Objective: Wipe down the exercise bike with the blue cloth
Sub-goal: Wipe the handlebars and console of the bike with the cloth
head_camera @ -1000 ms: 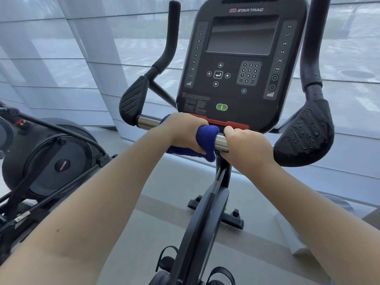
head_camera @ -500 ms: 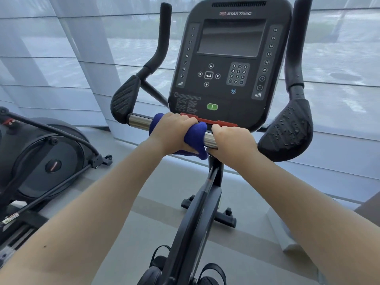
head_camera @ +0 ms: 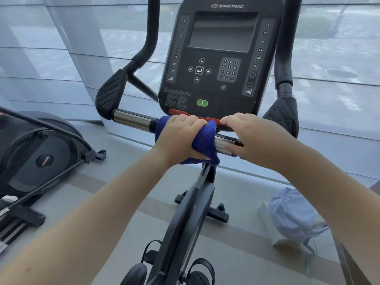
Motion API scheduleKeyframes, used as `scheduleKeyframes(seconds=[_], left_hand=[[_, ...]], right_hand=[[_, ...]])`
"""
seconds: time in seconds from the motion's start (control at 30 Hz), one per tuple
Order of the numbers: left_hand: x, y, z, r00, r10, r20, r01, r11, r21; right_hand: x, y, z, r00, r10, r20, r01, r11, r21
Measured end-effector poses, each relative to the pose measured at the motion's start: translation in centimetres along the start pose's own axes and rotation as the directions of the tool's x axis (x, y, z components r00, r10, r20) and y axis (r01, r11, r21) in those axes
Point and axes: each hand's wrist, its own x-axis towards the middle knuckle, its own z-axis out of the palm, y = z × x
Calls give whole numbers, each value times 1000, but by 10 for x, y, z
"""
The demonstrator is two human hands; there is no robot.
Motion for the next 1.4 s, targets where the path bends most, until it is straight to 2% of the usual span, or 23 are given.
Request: scheduleKeyframes(seconds=[0.17,0.43,0.67,0.87,1.0,1.07,1.2,1.3,1.4], left_hand=[[8,26,7,998,41,-42,-40,999,37],[18,67,11,997,10,-71,-10,1000,3],[18,72,7,998,-62,-6,62,998,-18],[15,71,-3,989,-98,114,103,994,-40],[0,40,-13,983,-73,166,79,996,-30],[-10,14,-22,966,-129,224,134,991,-5],[-24,-23,-23,929,-207,308,227,973,-30],[-30,-29,-10,964,-173,200,181,983,-20],[-31,-28,0,981,-174,90,178,983,-33]], right_hand=[[-11,19,-5,1000,2,-26,-2,1000,-25],[-30,49,-22,992,-95,-81,95,995,3],[-29,60,-17,979,-185,-86,188,982,28],[-22,41,9,966,-223,-128,234,969,82],[-24,35,21,968,-154,-197,176,979,101],[-25,29,21,971,-116,-207,137,986,91],[-19,2,14,989,-79,-123,74,996,-48],[-4,-25,29,997,-21,-71,22,1000,21],[18,-46,54,989,85,-121,-105,980,-168]])
